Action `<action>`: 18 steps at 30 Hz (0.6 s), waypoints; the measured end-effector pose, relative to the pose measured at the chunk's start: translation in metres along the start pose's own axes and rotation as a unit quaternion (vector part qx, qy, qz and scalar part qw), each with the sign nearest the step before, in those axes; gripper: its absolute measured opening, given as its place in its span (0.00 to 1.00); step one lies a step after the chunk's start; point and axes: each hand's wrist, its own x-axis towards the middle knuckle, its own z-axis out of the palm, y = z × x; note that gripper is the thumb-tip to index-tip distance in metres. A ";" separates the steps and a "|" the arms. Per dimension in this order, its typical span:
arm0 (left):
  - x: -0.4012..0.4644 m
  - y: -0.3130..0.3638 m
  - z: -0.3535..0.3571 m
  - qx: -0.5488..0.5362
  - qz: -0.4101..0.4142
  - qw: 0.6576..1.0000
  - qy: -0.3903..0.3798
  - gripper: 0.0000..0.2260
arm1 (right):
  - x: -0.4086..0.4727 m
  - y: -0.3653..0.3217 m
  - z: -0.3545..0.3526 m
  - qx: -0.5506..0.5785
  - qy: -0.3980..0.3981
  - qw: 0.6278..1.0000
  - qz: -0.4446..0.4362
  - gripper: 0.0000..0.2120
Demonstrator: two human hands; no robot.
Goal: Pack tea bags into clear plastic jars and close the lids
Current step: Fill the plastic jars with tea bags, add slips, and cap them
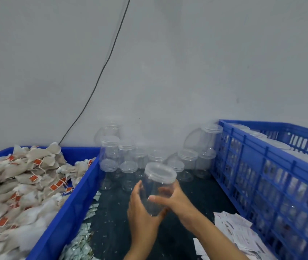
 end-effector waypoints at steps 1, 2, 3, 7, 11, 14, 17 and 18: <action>-0.006 -0.006 -0.012 0.016 0.002 1.000 0.004 0.48 | -0.006 0.005 0.006 0.017 -0.016 1.000 -0.008 0.40; -0.010 -0.013 -0.022 0.046 0.011 0.999 0.003 0.48 | -0.010 0.008 0.011 0.032 -0.020 0.999 -0.017 0.42; -0.013 -0.019 -0.030 0.086 0.025 0.996 0.001 0.49 | -0.013 0.011 0.015 0.043 -0.011 0.999 -0.029 0.44; -0.016 -0.036 -0.042 0.221 0.103 0.970 0.001 0.48 | -0.015 0.017 0.029 0.027 0.065 0.994 -0.084 0.40; -0.008 -0.046 -0.040 0.291 0.132 0.947 -0.014 0.48 | -0.012 0.021 0.035 -0.034 0.077 0.991 -0.101 0.35; -0.005 -0.046 -0.044 0.309 0.138 0.936 -0.094 0.49 | -0.010 0.028 0.030 -0.032 0.127 0.985 -0.113 0.27; -0.003 -0.045 -0.052 0.231 0.131 0.960 -0.091 0.44 | -0.013 0.033 0.024 -0.019 0.127 0.983 -0.128 0.22; -0.005 -0.042 -0.055 0.193 0.112 0.969 -0.105 0.44 | -0.014 0.034 0.021 -0.017 0.113 0.984 -0.136 0.21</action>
